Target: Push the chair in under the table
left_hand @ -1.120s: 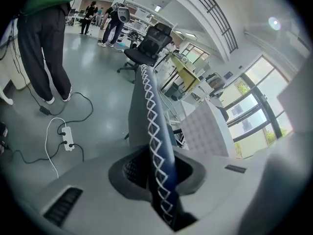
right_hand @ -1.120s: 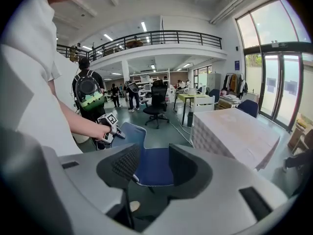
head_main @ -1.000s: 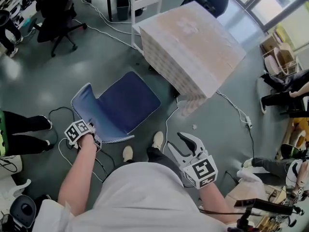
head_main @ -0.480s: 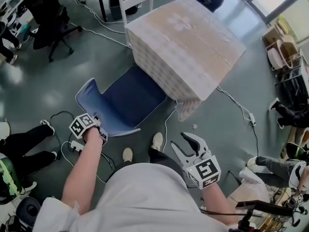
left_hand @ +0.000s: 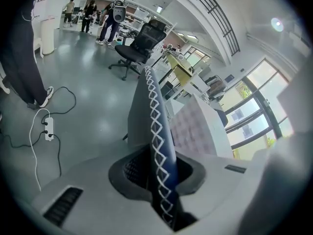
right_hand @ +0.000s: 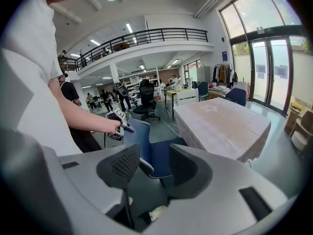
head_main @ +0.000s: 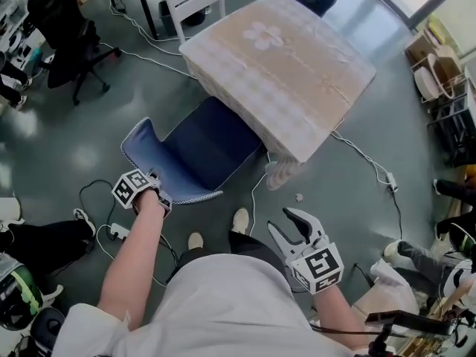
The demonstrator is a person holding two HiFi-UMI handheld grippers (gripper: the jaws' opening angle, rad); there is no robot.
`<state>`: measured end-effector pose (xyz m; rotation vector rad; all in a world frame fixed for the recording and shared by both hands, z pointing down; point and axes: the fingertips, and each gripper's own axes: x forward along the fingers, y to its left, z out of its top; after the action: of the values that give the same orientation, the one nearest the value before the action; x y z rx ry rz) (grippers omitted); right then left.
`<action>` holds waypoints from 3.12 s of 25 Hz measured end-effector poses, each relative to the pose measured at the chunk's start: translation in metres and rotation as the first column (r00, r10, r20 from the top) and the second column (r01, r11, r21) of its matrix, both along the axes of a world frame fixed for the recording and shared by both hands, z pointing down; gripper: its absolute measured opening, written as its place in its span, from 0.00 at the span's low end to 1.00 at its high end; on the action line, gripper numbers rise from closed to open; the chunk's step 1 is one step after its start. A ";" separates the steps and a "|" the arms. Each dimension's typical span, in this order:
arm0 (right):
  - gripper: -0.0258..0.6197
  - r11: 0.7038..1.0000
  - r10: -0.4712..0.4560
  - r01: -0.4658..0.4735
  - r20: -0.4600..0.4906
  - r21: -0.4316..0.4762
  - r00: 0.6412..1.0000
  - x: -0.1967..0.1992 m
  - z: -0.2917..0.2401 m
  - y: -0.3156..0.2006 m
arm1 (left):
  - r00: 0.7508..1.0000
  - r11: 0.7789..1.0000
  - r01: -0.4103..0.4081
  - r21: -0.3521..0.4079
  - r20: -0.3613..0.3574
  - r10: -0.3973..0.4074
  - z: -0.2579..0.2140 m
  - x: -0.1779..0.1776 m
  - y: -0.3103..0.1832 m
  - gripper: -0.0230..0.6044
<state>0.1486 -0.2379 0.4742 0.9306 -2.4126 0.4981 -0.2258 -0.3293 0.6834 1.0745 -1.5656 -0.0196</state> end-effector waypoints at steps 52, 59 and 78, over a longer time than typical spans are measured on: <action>0.09 0.980 -0.191 0.187 0.060 0.068 0.980 -0.026 0.019 0.007 | 0.807 0.726 -0.575 0.378 0.411 0.425 -0.193 0.066 0.097 0.05; 0.06 0.962 -0.243 0.239 0.010 0.132 0.970 -0.087 -0.007 0.088 | 0.646 0.482 -0.763 0.431 0.506 0.571 -0.239 0.091 0.213 0.05; 0.06 0.929 -0.319 0.315 -0.012 0.195 0.948 -0.183 -0.052 0.347 | 0.572 0.307 -0.803 0.511 0.517 0.637 -0.282 0.076 0.486 0.05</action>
<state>-0.0339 0.1089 0.4223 0.5914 -2.5979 0.1532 -0.1499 0.1567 0.4014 2.4646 -1.0790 0.1382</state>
